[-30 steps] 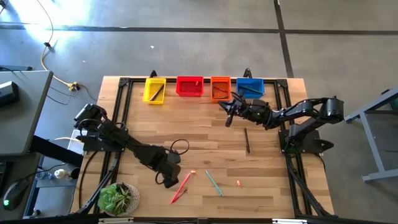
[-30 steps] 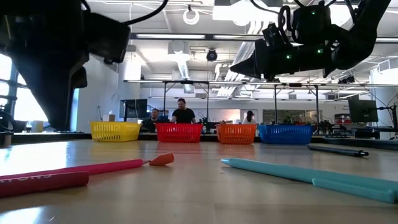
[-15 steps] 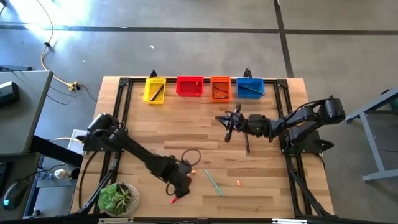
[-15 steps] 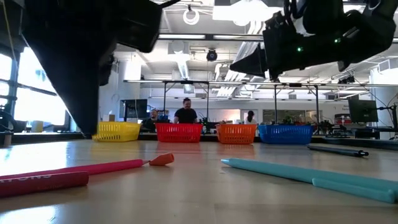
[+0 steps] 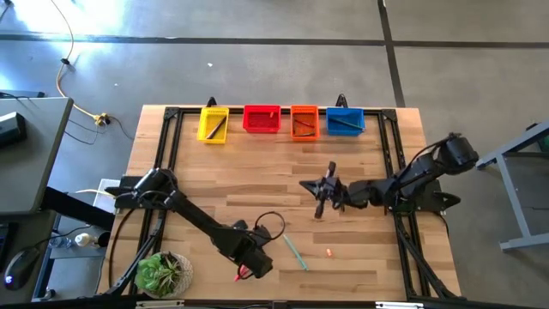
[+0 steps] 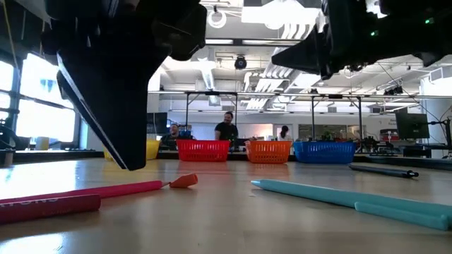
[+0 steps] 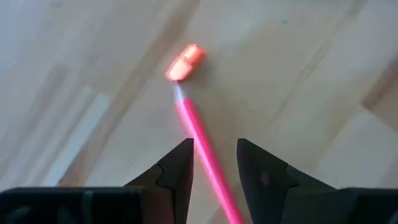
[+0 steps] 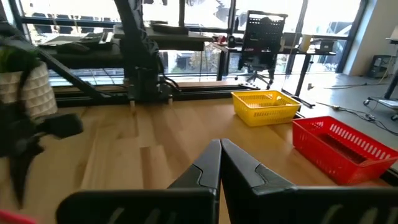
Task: Sort crayons/erasers/pens/pencils in bins
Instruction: Put the pink pencil into the blue basket
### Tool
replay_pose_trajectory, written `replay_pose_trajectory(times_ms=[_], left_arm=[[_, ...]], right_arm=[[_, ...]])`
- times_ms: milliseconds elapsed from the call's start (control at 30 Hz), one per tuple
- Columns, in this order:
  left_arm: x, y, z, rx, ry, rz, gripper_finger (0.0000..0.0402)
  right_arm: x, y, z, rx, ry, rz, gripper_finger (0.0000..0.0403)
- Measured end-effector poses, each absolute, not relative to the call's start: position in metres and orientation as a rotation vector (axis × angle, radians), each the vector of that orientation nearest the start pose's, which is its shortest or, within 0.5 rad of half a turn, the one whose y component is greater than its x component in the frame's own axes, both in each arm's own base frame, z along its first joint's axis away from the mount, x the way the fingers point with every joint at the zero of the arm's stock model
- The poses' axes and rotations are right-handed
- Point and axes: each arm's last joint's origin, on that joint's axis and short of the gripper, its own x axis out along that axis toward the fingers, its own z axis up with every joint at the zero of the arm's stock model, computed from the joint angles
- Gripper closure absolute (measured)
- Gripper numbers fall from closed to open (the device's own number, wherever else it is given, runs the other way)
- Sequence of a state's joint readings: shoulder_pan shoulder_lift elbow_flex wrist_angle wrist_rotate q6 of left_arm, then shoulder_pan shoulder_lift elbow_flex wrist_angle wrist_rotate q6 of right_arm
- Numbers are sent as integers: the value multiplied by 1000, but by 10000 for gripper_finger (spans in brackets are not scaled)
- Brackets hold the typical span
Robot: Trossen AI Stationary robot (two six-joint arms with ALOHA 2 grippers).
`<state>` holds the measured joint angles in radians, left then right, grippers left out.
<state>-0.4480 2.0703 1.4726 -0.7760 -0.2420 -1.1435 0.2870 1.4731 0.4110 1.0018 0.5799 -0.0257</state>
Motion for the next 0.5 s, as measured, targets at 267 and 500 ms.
replay_pose_trajectory(times_ms=[267,500], left_arm=[[360,-172,152,-545,1180,601,288],[359,-180,134,-509,1210,620,288]], right_arm=[[241,87,174,-57,72,-291,403],[233,103,173,-53,75,-292,403]])
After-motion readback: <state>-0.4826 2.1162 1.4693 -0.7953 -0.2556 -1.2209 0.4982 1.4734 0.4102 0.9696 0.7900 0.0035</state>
